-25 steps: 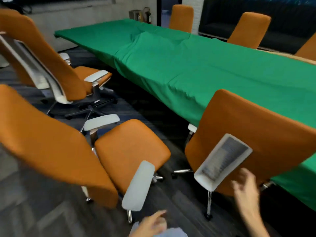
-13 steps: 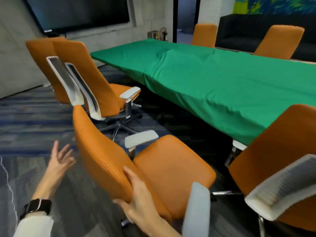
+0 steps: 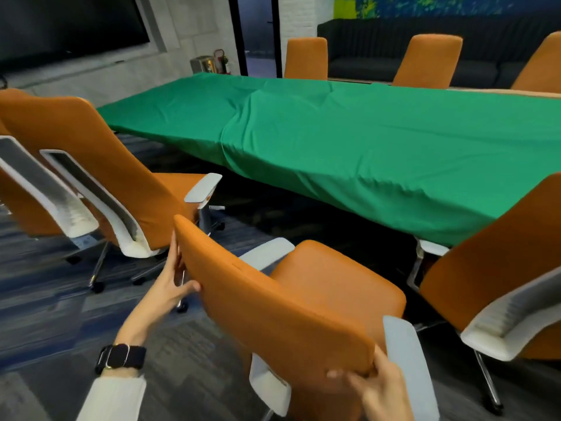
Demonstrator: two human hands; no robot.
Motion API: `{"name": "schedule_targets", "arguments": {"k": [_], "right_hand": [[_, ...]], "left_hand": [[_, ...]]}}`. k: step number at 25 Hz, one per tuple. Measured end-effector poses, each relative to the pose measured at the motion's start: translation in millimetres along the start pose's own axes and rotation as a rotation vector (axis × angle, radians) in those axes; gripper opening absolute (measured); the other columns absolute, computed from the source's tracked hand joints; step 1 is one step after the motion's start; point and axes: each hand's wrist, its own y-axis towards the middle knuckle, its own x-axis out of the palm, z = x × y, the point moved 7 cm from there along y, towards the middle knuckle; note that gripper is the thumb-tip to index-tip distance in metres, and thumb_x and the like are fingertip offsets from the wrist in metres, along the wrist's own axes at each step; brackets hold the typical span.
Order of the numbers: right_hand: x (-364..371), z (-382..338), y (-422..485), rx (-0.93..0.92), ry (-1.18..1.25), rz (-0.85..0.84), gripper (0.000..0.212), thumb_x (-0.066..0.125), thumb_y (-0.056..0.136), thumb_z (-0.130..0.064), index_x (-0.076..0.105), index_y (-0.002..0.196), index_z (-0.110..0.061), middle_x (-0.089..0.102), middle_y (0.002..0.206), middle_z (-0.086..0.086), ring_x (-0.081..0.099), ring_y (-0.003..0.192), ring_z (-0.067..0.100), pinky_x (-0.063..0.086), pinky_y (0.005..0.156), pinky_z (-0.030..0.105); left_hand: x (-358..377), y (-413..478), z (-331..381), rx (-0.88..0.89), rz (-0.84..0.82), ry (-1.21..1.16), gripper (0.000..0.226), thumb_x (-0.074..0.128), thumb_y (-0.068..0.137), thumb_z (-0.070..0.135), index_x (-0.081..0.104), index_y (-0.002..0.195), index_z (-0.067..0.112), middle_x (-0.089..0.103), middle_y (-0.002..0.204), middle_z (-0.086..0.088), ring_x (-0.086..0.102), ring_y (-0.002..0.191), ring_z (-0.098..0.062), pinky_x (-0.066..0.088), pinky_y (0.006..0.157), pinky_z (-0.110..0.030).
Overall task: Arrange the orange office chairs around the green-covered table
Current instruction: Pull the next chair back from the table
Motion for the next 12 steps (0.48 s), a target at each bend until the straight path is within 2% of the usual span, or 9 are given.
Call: {"name": "schedule_targets", "arguments": {"k": [1, 3, 5, 7, 9, 10, 12], "right_hand": [[-0.7, -6.9, 12.6, -0.001, 0.003, 0.006, 0.06, 0.087, 0.049, -0.005, 0.067, 0.102, -0.023, 0.071, 0.078, -0.009, 0.058, 0.077, 0.003, 0.044, 0.06, 0.008], [-4.7, -27.6, 43.8, -0.028, 0.029, 0.059, 0.06, 0.081, 0.057, 0.001, 0.061, 0.11, -0.02, 0.067, 0.088, -0.012, 0.058, 0.085, 0.005, 0.045, 0.062, 0.013], [-14.8, -48.1, 75.7, -0.087, 0.082, 0.123, 0.057, 0.075, 0.064, 0.004, 0.056, 0.103, -0.034, 0.063, 0.095, -0.013, 0.057, 0.091, 0.004, 0.045, 0.066, 0.019], [-30.2, -63.0, 116.6, -0.157, 0.061, 0.151, 0.061, 0.071, 0.069, 0.004, 0.047, 0.099, -0.044, 0.059, 0.099, -0.017, 0.058, 0.091, -0.001, 0.047, 0.072, 0.018], [-42.6, -76.3, 160.9, -0.182, 0.024, 0.143, 0.059, 0.069, 0.073, 0.001, 0.045, 0.107, -0.041, 0.056, 0.105, -0.018, 0.056, 0.092, -0.009, 0.045, 0.074, 0.007], [-47.8, -78.3, 185.1, -0.179, -0.001, 0.138, 0.059, 0.069, 0.074, 0.0, 0.044, 0.114, -0.037, 0.056, 0.108, -0.016, 0.054, 0.094, -0.007, 0.043, 0.076, 0.005], [-55.4, -77.1, 231.7, -0.152, -0.025, 0.128, 0.061, 0.07, 0.075, -0.004, 0.043, 0.126, -0.026, 0.058, 0.114, -0.005, 0.054, 0.103, 0.006, 0.044, 0.084, 0.015]], "left_hand": [[-6.8, 18.5, -2.8, 0.0, -0.011, -0.013, 0.132, 0.075, 0.032, 0.071, -0.007, 0.134, 0.058, 0.014, 0.149, 0.021, 0.028, 0.136, -0.004, 0.027, 0.112, -0.038], [-14.7, 65.6, -8.2, -0.006, -0.047, -0.037, 0.12, 0.078, 0.036, 0.068, -0.001, 0.126, 0.067, 0.013, 0.156, 0.012, 0.024, 0.141, -0.013, 0.026, 0.114, -0.049], [-14.5, 109.7, -11.6, -0.012, -0.096, -0.053, 0.111, 0.08, 0.039, 0.064, 0.002, 0.117, 0.076, 0.011, 0.158, 0.005, 0.024, 0.142, -0.019, 0.031, 0.11, -0.056], [-7.4, 150.3, -7.3, -0.036, -0.088, -0.074, 0.104, 0.079, 0.047, 0.059, 0.003, 0.115, 0.079, 0.01, 0.159, 0.002, 0.022, 0.142, -0.021, 0.034, 0.107, -0.058], [3.0, 185.0, 0.8, -0.017, -0.074, -0.077, 0.104, 0.075, 0.061, 0.046, -0.002, 0.128, 0.068, 0.009, 0.159, 0.0, 0.019, 0.143, -0.023, 0.033, 0.107, -0.059], [8.3, 202.2, 5.7, -0.009, -0.066, -0.089, 0.102, 0.07, 0.07, 0.037, -0.006, 0.135, 0.059, 0.009, 0.159, -0.001, 0.019, 0.143, -0.024, 0.033, 0.108, -0.058], [17.0, 239.6, 14.5, -0.024, -0.052, -0.124, 0.095, 0.06, 0.083, 0.021, -0.011, 0.141, 0.047, 0.008, 0.159, -0.002, 0.019, 0.143, -0.025, 0.032, 0.109, -0.057]]}}
